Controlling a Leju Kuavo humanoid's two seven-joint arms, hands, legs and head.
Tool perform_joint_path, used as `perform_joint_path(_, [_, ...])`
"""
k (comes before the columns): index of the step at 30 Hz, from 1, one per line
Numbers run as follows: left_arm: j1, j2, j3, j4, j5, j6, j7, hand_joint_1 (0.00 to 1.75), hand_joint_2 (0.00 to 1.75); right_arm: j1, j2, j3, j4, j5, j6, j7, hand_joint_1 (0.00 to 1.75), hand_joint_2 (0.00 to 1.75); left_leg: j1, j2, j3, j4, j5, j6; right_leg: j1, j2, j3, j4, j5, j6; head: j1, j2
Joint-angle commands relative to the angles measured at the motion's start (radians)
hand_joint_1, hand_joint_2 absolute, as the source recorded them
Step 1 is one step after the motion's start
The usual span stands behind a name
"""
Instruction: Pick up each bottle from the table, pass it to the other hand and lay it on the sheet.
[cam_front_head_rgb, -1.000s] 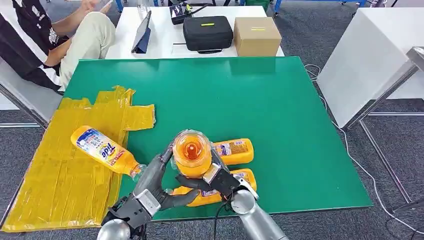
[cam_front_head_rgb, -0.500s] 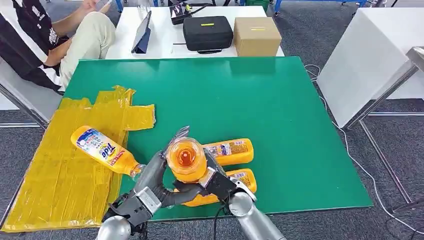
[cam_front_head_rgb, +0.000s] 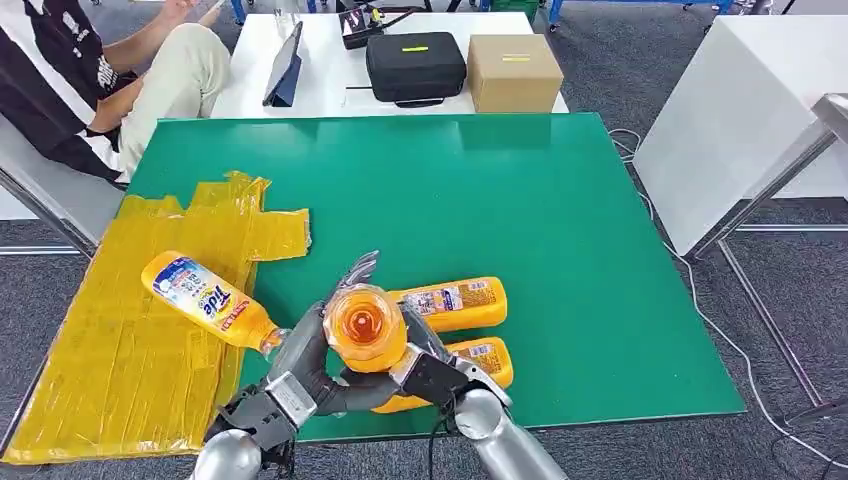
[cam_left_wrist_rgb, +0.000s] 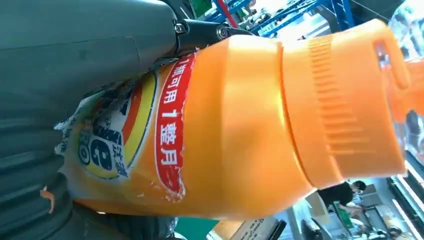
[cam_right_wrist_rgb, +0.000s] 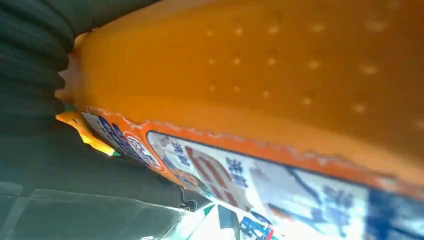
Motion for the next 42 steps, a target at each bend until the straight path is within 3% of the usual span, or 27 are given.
perform_joint_path(1, [-0.091, 0.012, -0.062, 0.082, 0.032, -0.018, -0.014, 0.00, 1.75, 0.025, -0.063, 0.076, -0.071, 0.046, 0.001, 0.023, 1.75, 1.75, 0.001, -0.003, 0.001, 0.000, 0.000, -0.003, 0.001, -0.004, 0.003, -0.001, -0.001, -0.001, 0.000, 0.000])
perform_joint_path(15, [-0.118, 0.009, -0.092, 0.111, 0.059, -0.034, -0.021, 0.00, 1.75, 0.021, -0.074, 0.083, -0.060, 0.039, -0.029, 0.020, 1.75, 1.75, 0.001, -0.001, 0.001, 0.000, 0.000, -0.002, 0.000, -0.002, 0.002, -0.001, -0.001, -0.001, 0.000, 0.000])
perform_joint_path(16, [-0.118, 0.010, -0.093, 0.114, 0.059, -0.035, -0.021, 0.28, 1.75, 0.020, -0.074, 0.088, -0.058, 0.035, -0.034, 0.018, 1.75, 1.75, 0.001, -0.001, 0.001, 0.000, 0.000, -0.002, 0.001, -0.001, 0.001, -0.001, 0.000, -0.001, 0.000, 0.000])
perform_joint_path(17, [-0.119, 0.011, -0.094, 0.114, 0.060, -0.036, -0.021, 1.13, 1.75, 0.018, -0.075, 0.091, -0.059, 0.032, -0.037, 0.018, 1.75, 1.75, 0.001, -0.001, 0.002, 0.000, -0.001, -0.003, 0.000, -0.002, 0.002, -0.001, -0.001, -0.001, 0.000, 0.000])
perform_joint_path(18, [-0.118, 0.012, -0.093, 0.115, 0.060, -0.036, -0.022, 1.50, 1.75, 0.017, -0.074, 0.092, -0.060, 0.031, -0.038, 0.017, 1.75, 1.75, 0.001, -0.001, 0.001, 0.000, 0.000, -0.003, 0.000, -0.002, 0.002, -0.001, -0.001, -0.001, 0.000, 0.000])
perform_joint_path(20, [-0.116, 0.011, -0.092, 0.109, 0.061, -0.037, -0.022, 1.75, 1.75, 0.012, -0.075, 0.093, -0.063, 0.024, -0.042, 0.018, 1.75, 1.75, 0.001, -0.001, 0.002, 0.000, 0.000, -0.003, 0.001, -0.002, 0.002, -0.001, -0.001, -0.001, 0.000, 0.000])
perform_joint_path(42, [-0.110, 0.004, -0.057, 0.126, 0.099, -0.056, -0.027, 1.75, 1.75, 0.047, -0.079, 0.040, -0.114, 0.016, -0.046, 0.023, 1.75, 1.75, 0.000, -0.001, 0.001, 0.000, 0.000, -0.003, 0.000, -0.001, 0.001, -0.001, 0.000, -0.001, 0.000, 0.000])
